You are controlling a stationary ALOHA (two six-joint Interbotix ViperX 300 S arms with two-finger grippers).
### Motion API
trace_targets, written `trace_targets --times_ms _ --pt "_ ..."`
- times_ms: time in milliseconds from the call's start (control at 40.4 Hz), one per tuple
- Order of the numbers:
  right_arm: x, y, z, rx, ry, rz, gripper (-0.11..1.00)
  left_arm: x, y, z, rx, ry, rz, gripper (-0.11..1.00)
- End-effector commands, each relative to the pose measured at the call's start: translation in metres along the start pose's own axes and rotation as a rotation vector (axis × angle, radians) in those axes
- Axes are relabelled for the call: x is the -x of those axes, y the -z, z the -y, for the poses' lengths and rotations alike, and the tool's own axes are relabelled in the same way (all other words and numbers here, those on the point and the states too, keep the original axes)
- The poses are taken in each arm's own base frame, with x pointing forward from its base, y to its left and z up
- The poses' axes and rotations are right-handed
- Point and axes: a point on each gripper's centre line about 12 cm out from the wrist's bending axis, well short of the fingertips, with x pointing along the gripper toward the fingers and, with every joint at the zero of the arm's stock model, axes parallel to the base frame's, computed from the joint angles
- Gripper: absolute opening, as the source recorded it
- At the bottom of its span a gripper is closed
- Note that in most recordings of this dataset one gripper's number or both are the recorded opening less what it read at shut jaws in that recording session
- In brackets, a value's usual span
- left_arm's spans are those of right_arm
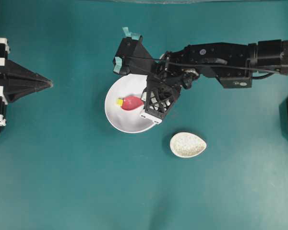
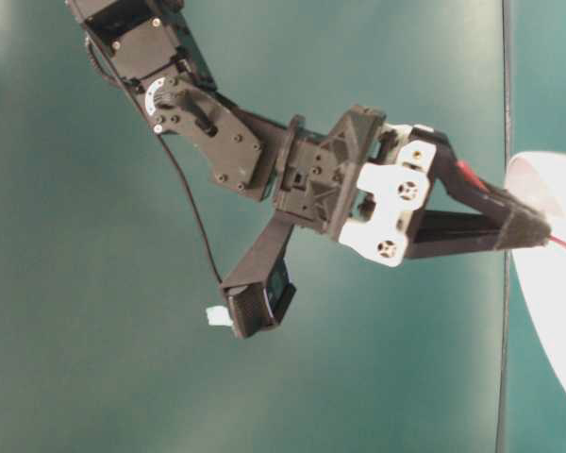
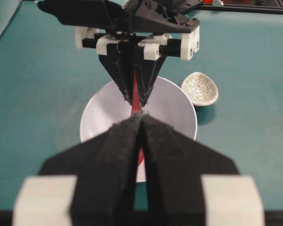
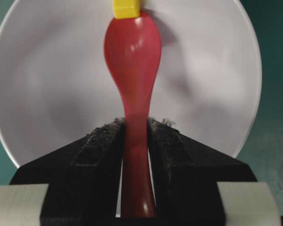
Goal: Scoop the yellow hexagonal prism block from the bowl with a spoon using the right arm.
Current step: 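Push the spoon under the yellow block to scoop it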
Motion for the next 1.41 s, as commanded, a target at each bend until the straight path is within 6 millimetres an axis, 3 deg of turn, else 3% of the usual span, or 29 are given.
trace_targets --times_ms 0,1385 --pt "0.018 -0.006 -0.003 -0.001 -0.017 0.061 0.24 -0.001 -0.012 -0.001 0.000 -0.003 0.029 -0.01" --pt "0.023 0.016 0.004 -0.058 -0.066 0.218 0.24 -0.001 -0.010 -0.001 0.000 -0.003 0.017 -0.01"
